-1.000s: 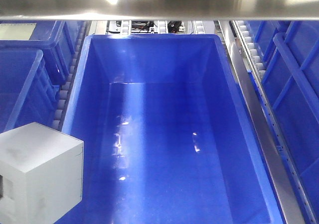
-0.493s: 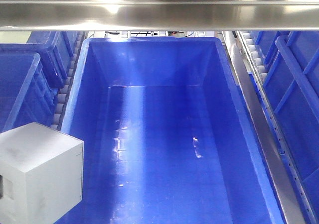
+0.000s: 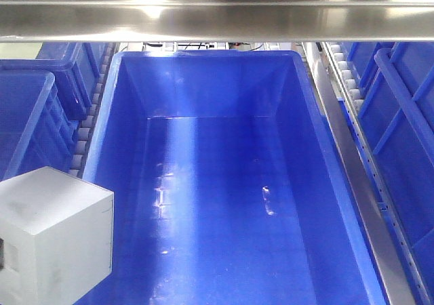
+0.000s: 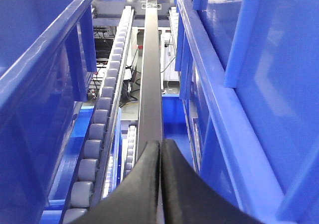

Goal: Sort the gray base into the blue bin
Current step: 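Lower the gray block into the blue bin with the left gripper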

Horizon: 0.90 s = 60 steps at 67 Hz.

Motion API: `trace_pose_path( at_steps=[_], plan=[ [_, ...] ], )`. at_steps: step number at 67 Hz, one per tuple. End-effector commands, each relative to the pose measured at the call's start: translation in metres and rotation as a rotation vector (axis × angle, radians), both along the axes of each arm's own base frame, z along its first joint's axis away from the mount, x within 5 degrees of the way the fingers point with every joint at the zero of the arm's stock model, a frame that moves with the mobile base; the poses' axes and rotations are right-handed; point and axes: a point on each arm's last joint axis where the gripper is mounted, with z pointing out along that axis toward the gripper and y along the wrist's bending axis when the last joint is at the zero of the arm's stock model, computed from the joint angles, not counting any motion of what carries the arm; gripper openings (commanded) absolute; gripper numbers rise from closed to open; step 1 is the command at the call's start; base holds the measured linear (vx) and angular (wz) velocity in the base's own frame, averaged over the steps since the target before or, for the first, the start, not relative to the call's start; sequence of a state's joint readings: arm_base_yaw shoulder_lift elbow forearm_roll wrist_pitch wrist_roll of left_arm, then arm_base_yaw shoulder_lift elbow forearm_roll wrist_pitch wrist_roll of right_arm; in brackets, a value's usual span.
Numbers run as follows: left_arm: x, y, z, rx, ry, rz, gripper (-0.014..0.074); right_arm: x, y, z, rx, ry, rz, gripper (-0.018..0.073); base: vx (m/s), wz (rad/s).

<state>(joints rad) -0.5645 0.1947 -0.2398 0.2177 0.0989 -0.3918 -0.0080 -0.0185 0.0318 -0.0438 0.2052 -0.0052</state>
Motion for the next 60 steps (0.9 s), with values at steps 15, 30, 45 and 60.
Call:
trace_pose_path(
  at_steps=[15, 30, 45, 60],
  plan=[
    [-0.003, -0.001, 0.020, -0.077, -0.107, -0.030, -0.0007, 0.000, 0.000, 0.006, -0.016, -0.083, 0.007, -0.0005, 0.00, 0.00],
    [-0.005, -0.002, 0.027, -0.116, -0.174, -0.047, -0.0007, 0.000, 0.000, 0.006, -0.016, -0.081, 0.007, -0.0005, 0.00, 0.00],
    [-0.005, -0.003, 0.038, -0.186, -0.222, -0.068, -0.0007, 0.000, 0.000, 0.006, -0.016, -0.081, 0.007, -0.0005, 0.00, 0.00],
    [0.028, -0.023, 0.062, -0.118, -0.088, -0.053, -0.0003, 0.000, 0.000, 0.006, -0.016, -0.081, 0.007, -0.0005, 0.00, 0.00]
  ],
)
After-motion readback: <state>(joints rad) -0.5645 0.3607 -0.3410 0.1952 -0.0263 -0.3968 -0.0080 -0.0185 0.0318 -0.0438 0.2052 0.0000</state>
